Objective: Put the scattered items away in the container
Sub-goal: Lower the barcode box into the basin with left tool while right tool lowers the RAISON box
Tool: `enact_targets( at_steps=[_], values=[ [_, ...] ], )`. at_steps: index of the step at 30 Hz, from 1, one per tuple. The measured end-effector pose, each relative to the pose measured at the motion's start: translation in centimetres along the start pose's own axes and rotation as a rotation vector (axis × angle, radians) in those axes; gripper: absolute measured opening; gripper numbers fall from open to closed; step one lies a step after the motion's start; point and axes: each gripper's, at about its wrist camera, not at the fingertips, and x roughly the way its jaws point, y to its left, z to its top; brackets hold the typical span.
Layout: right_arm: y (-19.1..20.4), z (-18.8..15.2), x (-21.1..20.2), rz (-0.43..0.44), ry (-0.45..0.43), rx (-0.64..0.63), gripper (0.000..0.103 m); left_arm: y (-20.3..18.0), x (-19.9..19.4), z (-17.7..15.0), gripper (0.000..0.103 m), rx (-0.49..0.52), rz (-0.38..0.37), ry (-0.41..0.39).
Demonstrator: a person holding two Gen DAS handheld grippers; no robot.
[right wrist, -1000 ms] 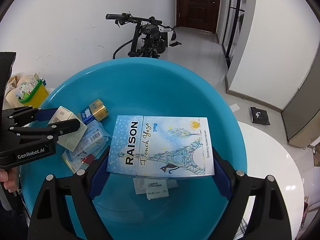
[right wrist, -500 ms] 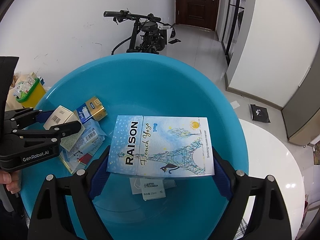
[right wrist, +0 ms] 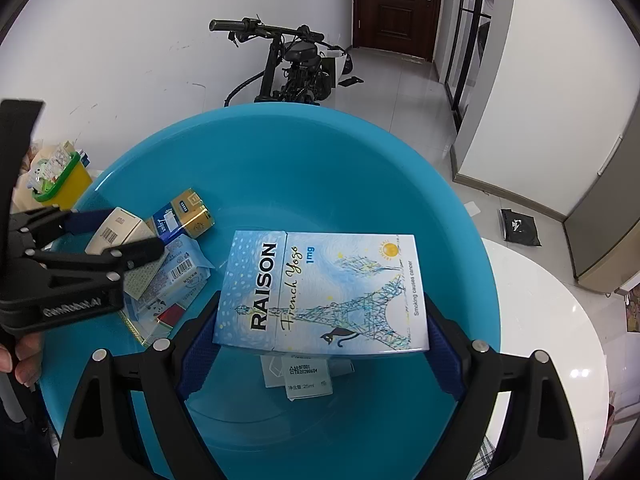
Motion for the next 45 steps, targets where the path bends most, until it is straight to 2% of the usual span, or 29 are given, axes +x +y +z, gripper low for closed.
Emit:
enact_targets(
  at_steps=[2, 6, 7, 9, 13, 16, 21, 31, 45],
  values=[
    [-0.1, 0.0, -0.1, 0.0, -0.002, 0.0, 0.088, 0.3, -0.8, 0.1, 0.073, -0.029, -0.03, -0.025],
    [0.0, 0.0, -0.2, 0.0, -0.005, -0.002, 0.088, 1.5, -2.3, 0.4, 0.081, -0.084, -0.089, -0.08],
    [0.0, 0.0, -0.2, 0.0, -0.004, -0.001, 0.088, 1.7, -2.8, 0.5, 0.081, -0.093, -0.092, -0.1],
    [0.0, 0.0, -0.2, 0.0, -0.004, 0.0, 0.088, 1.9, -3.8, 0.5, 0.088, -0.092, -0.074, -0.137],
    [0.0, 0.0, -0.2, 0.0, -0.004, -0.001, 0.088, 1.7, -4.9, 0.5, 0.089, -0.062, -0.059, -0.16],
    [0.0, 0.0, -0.1, 0.0, -0.001, -0.002, 0.088, 1.9, -4.9, 0.6, 0.089, -0.066, -0.079, -0.155],
    [0.2, 0.0, 0.1, 0.001, 0.01, -0.004, 0.088, 2.1, -4.1, 1.0, 0.089, -0.064, -0.057, -0.132],
    [0.0, -0.3, 0.4, 0.008, 0.029, 0.006, 0.088, 2.1, -3.1, 0.9, 0.089, -0.061, -0.065, -0.093],
    [-0.4, -0.8, 0.8, -0.002, 0.065, 0.011, 0.088, 2.4, -3.1, 0.9, 0.089, -0.071, -0.05, -0.097]
  ],
)
